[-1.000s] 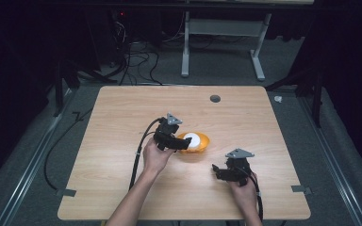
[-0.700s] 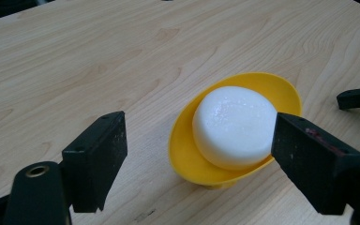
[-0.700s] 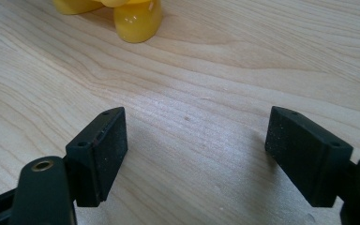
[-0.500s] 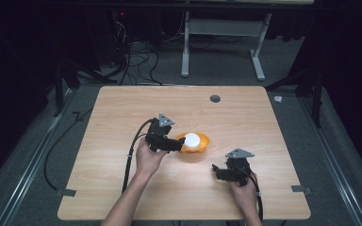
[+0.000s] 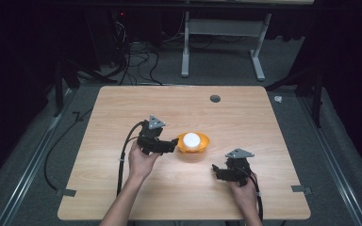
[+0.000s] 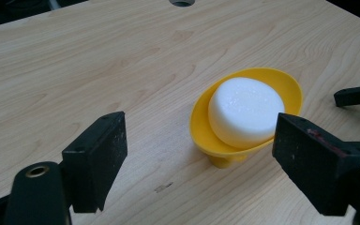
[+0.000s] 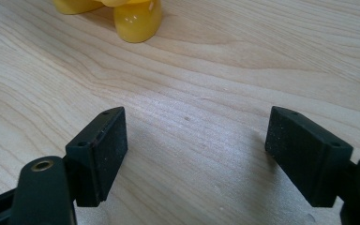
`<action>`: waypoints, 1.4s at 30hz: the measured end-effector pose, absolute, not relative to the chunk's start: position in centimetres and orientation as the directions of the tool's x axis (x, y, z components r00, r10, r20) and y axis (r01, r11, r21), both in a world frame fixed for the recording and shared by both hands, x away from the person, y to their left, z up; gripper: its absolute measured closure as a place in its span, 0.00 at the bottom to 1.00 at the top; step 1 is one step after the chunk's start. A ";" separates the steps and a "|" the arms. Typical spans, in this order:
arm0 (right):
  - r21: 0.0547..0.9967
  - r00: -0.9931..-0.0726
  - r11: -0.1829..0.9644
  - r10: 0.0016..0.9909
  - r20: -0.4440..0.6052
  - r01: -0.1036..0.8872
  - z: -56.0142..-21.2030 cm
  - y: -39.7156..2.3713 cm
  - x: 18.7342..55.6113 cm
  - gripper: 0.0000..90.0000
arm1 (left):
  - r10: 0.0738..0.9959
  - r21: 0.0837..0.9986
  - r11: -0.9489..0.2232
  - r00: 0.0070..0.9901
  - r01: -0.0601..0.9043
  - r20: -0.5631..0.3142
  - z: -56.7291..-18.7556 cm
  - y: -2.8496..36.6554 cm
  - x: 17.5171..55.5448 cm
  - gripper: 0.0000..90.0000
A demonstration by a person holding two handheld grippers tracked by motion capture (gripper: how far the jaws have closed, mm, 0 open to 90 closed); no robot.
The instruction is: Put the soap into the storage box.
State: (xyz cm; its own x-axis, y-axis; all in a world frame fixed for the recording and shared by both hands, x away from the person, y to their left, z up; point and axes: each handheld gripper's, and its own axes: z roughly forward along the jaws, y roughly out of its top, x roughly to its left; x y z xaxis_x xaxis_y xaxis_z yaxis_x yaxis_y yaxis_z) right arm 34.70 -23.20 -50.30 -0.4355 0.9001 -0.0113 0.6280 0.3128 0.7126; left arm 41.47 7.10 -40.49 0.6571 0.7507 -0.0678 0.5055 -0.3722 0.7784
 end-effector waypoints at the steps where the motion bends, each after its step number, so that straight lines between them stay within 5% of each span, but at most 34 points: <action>1: 0.712 -0.436 0.313 0.900 -0.011 0.628 -50.3 -23.2 34.7 0.25 | 0.752 0.777 -0.376 0.656 0.506 -0.063 -40.4 7.2 41.4 0.21; 42: 0.711 -0.437 0.315 0.899 -0.011 0.628 -50.3 -23.1 34.7 0.25 | 0.785 0.789 -0.306 0.610 0.533 -0.107 -40.0 13.0 38.7 0.20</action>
State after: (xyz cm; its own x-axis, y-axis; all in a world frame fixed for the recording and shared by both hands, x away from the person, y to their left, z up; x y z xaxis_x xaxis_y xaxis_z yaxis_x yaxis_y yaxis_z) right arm 34.68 -23.14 -50.30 -0.4372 0.8993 -0.0115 0.6284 0.3146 0.7114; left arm 38.75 12.99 -39.97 0.6096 0.7854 -0.1069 0.5331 -0.3064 0.7886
